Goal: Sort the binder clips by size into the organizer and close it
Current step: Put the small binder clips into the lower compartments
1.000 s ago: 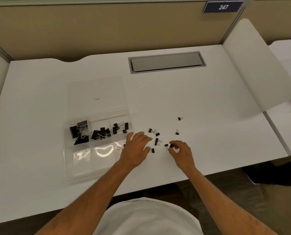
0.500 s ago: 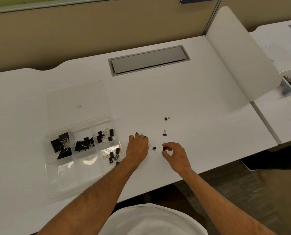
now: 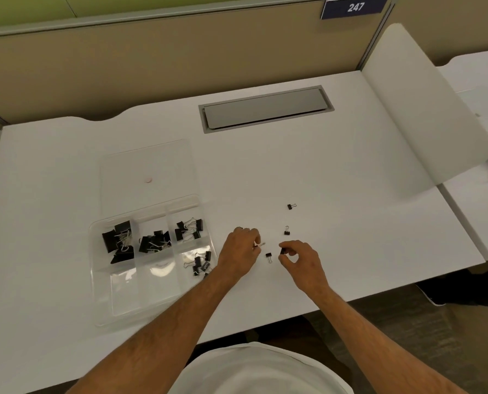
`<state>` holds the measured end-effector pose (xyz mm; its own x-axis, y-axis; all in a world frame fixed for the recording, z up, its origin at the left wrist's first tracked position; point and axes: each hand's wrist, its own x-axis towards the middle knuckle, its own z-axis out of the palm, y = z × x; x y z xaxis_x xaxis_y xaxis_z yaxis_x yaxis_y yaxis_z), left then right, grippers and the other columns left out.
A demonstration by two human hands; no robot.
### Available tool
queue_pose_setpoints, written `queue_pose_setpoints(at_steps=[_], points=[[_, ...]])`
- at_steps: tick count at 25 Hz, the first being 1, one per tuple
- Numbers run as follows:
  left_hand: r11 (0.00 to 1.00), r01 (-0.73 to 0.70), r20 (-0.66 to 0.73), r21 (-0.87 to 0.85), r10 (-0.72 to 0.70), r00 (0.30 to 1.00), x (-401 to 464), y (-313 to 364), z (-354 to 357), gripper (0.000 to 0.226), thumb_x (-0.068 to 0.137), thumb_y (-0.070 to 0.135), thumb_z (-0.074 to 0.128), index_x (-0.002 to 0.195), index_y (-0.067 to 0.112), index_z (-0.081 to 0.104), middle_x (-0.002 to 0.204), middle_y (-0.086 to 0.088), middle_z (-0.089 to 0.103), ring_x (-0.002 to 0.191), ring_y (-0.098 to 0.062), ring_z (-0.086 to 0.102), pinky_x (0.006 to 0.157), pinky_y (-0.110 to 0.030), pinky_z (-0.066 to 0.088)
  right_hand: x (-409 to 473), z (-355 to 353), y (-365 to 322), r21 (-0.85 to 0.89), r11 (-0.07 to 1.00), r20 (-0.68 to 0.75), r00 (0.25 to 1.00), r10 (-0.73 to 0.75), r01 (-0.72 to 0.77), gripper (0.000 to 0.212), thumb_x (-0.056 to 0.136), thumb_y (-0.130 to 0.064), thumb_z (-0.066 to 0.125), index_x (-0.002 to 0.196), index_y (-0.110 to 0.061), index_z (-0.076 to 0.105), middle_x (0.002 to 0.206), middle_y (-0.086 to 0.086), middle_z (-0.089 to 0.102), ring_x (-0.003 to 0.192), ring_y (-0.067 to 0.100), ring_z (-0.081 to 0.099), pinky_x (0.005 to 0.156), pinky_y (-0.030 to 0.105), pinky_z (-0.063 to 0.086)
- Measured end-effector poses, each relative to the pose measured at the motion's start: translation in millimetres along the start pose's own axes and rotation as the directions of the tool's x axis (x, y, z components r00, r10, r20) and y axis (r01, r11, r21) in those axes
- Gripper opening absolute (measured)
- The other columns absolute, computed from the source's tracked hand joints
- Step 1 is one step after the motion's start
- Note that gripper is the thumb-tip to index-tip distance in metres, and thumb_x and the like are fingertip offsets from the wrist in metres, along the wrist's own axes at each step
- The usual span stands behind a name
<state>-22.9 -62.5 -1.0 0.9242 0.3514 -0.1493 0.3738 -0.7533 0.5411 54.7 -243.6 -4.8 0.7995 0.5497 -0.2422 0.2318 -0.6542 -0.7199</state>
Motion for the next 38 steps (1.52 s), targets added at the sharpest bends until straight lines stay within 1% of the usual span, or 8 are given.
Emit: queue_pose_setpoints(at_steps=[7,15,19,24,27,30,35,38], points=[[0.973,0.106,-0.124,-0.205,-0.133,0.983,-66.5,-39.6,-59.8,0.025,0.085,0.03,0.07,0.104,0.035,0.054,0.083,0.016,0.058,0.085,-0.003,0.049,0.072,-0.023,0.044,1.0,23.9,-43.8,0.084,0.994,0.012,0.997,-0.073,0.072,0.027,0.086,-0.019,0.07,0.109,-0.031,0.065,0.102,-0.012,0.065,0.095,0.001,0.057,0.082,0.02,0.047],[0.89,0.372,-0.275,-0.265,-0.439,0.855,-154.0,-119.0,-90.3,0.041,0.084,0.025,0.073,0.114,0.038,0.047,0.086,0.016,0.058,0.088,-0.003,0.054,0.076,-0.024,0.048,-0.7,57.7,-72.3,0.086,0.977,0.071,0.977,-0.203,0.197,0.03,0.083,-0.011,0.074,0.106,-0.028,0.068,0.099,-0.007,0.067,0.092,0.002,0.058,0.084,0.026,0.051],[0.9,0.434,-0.241,-0.031,-0.429,0.871,-163.2,-143.4,-86.2,0.054,0.088,0.024,0.067,0.133,0.033,0.041,0.094,0.009,0.061,0.092,-0.015,0.052,0.085,-0.03,0.047,2.2,70.0,-86.6,0.08,0.972,0.109,0.967,-0.23,0.222,0.028,0.083,-0.01,0.073,0.106,-0.026,0.068,0.099,-0.009,0.067,0.091,0.004,0.059,0.078,0.031,0.054],[0.905,0.423,-0.192,0.05,-0.407,0.893,-153.0,-159.4,-77.4,0.059,0.087,0.021,0.065,0.139,0.033,0.038,0.097,0.005,0.062,0.097,-0.02,0.052,0.088,-0.031,0.044,3.1,83.1,-109.2,0.036,0.957,0.15,0.945,-0.29,0.288,0.027,0.084,-0.013,0.073,0.107,-0.025,0.068,0.097,-0.01,0.068,0.091,0.004,0.058,0.083,0.025,0.048],[0.942,0.334,-0.268,-0.005,-0.323,0.908,-157.4,-161.2,-76.4,0.049,0.087,0.02,0.069,0.133,0.025,0.052,0.101,0.007,0.068,0.102,-0.017,0.051,0.09,-0.034,0.042,4.2,92.0,-125.0,0.008,0.947,0.197,0.928,-0.317,0.321,0.029,0.085,-0.018,0.072,0.112,-0.027,0.066,0.098,-0.013,0.066,0.092,0.003,0.057,0.085,0.021,0.044],[0.955,0.273,-0.418,-0.119,-0.298,0.858,-170.1,-167.0,-80.6,0.039,0.086,0.02,0.07,0.124,0.023,0.06,0.114,0.007,0.065,0.111,-0.015,0.051,0.096,-0.035,0.042,1.9,106.8,-149.8,-0.008,0.922,0.276,0.887,-0.37,0.387,0.026,0.086,-0.02,0.071,0.111,-0.025,0.067,0.096,-0.013,0.064,0.093,0.004,0.054,0.082,0.018,0.042],[0.951,0.297,-0.385,-0.08,-0.305,0.871,-189.4,-192.7,-72.5,0.057,0.091,0.028,0.066,0.142,0.021,0.043,0.151,0.0,0.04,0.144,-0.019,0.026,0.116,-0.042,0.023,-5.3,144.5,-184.2,-0.043,0.803,0.438,0.734,-0.52,0.595,0.023,0.088,-0.025,0.069,0.111,-0.024,0.068,0.101,-0.013,0.067,0.098,0.009,0.049,0.079,0.028,0.048],[0.945,0.309,-0.337,-0.105,-0.326,0.883,-192.8,-196.7,-65.2,0.06,0.096,0.033,0.059,0.149,0.021,0.033,0.158,-0.002,0.027,0.149,-0.017,0.012,0.119,-0.047,0.016,-6.6,161.4,-193.0,-0.16,0.73,0.538,0.679,-0.5,0.665,0.031,0.09,-0.026,0.066,0.12,-0.022,0.065,0.105,-0.003,0.068,0.102,0.016,0.05,0.085,0.035,0.048]])
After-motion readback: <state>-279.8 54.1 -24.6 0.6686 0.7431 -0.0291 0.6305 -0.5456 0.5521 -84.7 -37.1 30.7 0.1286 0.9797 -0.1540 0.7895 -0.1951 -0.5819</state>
